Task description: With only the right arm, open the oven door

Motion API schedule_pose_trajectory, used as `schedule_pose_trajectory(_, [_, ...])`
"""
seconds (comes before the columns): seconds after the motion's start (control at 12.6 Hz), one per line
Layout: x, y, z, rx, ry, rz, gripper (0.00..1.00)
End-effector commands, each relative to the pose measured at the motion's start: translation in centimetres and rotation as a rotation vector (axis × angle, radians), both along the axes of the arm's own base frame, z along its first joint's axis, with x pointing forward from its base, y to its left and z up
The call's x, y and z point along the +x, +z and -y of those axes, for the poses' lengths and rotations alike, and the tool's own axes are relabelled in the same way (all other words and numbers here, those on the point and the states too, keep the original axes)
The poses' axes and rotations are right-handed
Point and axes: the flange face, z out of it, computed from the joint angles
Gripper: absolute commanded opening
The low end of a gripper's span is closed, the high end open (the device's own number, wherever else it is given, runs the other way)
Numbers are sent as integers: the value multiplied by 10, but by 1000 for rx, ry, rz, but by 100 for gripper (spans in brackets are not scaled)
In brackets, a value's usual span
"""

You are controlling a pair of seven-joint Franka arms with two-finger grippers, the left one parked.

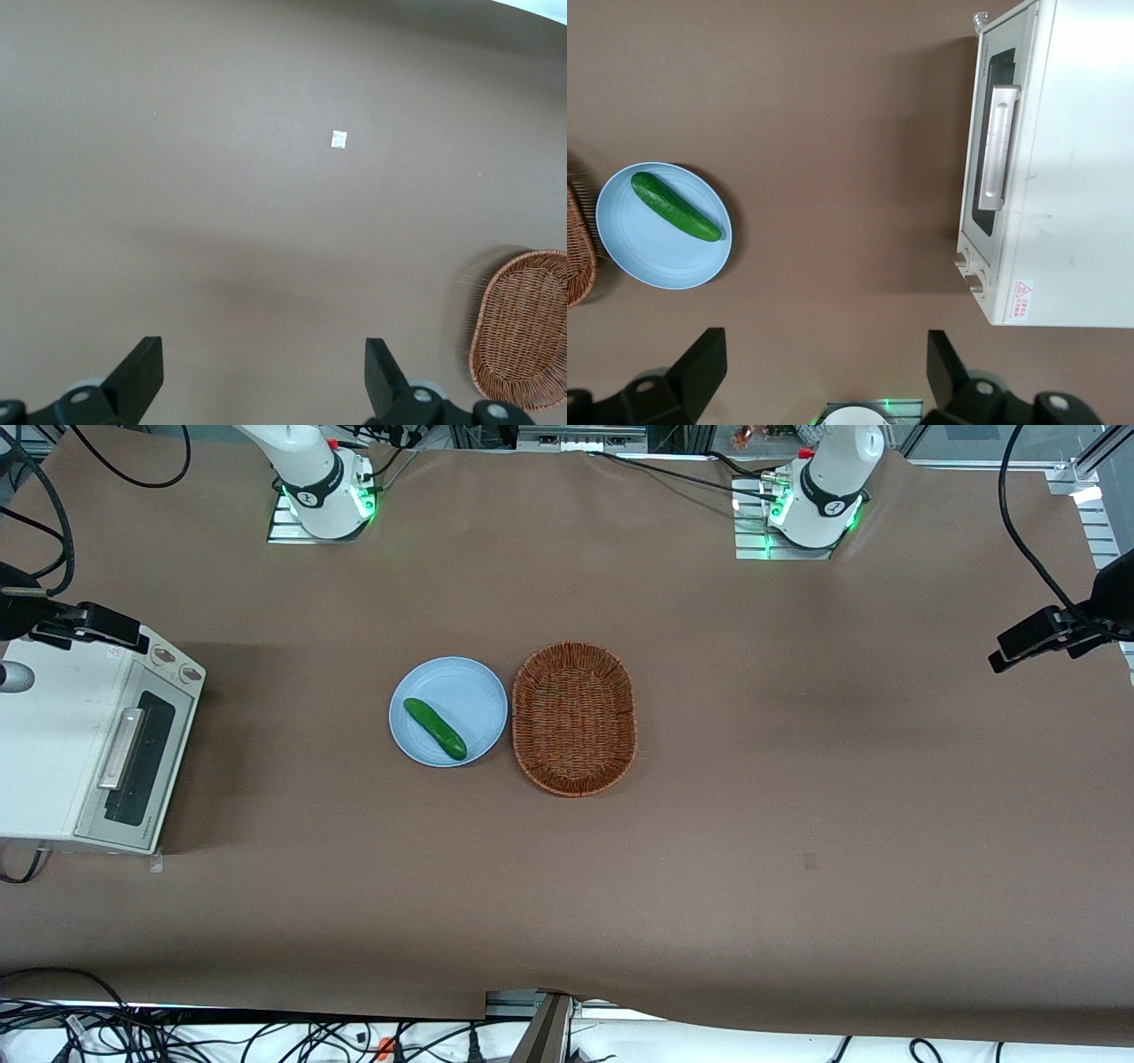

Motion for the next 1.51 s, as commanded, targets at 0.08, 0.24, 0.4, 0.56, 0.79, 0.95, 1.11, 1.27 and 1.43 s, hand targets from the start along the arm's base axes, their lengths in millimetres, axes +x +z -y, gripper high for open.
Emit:
schedule_pose_trajectory(0.08, [-2,5,0,12,9,5,100])
schedule_pose_trajectory(0.24, [-2,5,1,10,8,7,100])
schedule_pose_trajectory(0.4, [-3,3,0,11,9,-4,100])
schedule_pose_trajectory(0.56, [-3,-1,0,11,12,-14,100])
schedule_pose_trajectory(0.79, [-3,-11,-2,21,58,-50,100])
schedule_pose_trajectory(0.95, [-2,-19,-4,21,63,-81,100])
schedule_pose_trajectory(1.11, [-1,-27,-7,19,65,-96,100])
schedule_pose_trajectory(1.27, [2,-33,-9,16,67,-106,100])
schedule_pose_trajectory(1.43, [3,-38,-11,14,65,-112,100])
